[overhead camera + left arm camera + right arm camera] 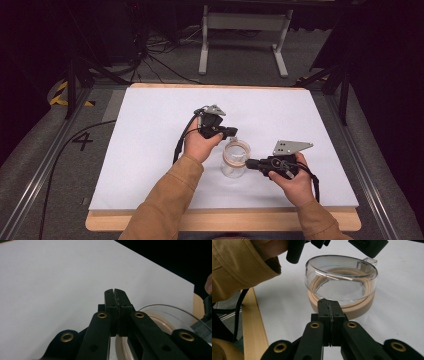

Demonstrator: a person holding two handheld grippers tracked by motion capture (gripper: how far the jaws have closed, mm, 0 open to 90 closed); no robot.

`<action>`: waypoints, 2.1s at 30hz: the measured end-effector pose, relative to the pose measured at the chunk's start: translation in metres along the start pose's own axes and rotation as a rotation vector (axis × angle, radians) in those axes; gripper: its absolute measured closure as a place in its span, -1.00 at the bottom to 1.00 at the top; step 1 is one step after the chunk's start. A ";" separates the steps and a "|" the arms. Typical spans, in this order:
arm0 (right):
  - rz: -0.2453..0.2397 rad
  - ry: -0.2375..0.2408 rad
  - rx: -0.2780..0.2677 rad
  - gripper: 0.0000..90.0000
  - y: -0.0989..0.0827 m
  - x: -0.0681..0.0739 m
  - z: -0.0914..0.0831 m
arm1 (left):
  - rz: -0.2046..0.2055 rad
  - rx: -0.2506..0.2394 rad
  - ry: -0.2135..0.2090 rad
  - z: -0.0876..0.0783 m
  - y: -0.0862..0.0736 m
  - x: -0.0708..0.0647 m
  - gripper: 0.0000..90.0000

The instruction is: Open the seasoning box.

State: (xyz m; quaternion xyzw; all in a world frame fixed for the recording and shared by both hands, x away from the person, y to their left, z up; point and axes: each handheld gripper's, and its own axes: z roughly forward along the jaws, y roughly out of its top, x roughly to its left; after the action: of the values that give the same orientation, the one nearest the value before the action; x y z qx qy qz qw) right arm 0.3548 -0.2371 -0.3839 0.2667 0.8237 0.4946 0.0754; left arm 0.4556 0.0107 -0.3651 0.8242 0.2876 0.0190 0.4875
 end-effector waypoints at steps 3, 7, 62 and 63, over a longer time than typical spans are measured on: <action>-0.004 0.003 -0.001 1.00 0.001 -0.001 0.000 | 0.006 -0.013 0.013 -0.009 0.000 -0.001 1.00; -0.011 0.006 -0.013 1.00 0.004 -0.001 0.000 | 0.003 -0.029 0.032 -0.028 -0.005 -0.004 1.00; -0.036 -0.090 -0.121 1.00 0.034 -0.044 0.007 | 0.033 0.135 0.043 -0.106 -0.082 0.004 0.94; -0.036 -0.091 -0.124 1.00 0.034 -0.044 0.006 | 0.033 0.132 0.042 -0.106 -0.081 0.004 0.94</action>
State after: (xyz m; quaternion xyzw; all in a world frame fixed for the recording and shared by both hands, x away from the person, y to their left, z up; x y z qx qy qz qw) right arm 0.4065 -0.2421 -0.3640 0.2688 0.7919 0.5306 0.1380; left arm 0.3888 0.1263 -0.3768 0.8586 0.2847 0.0255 0.4256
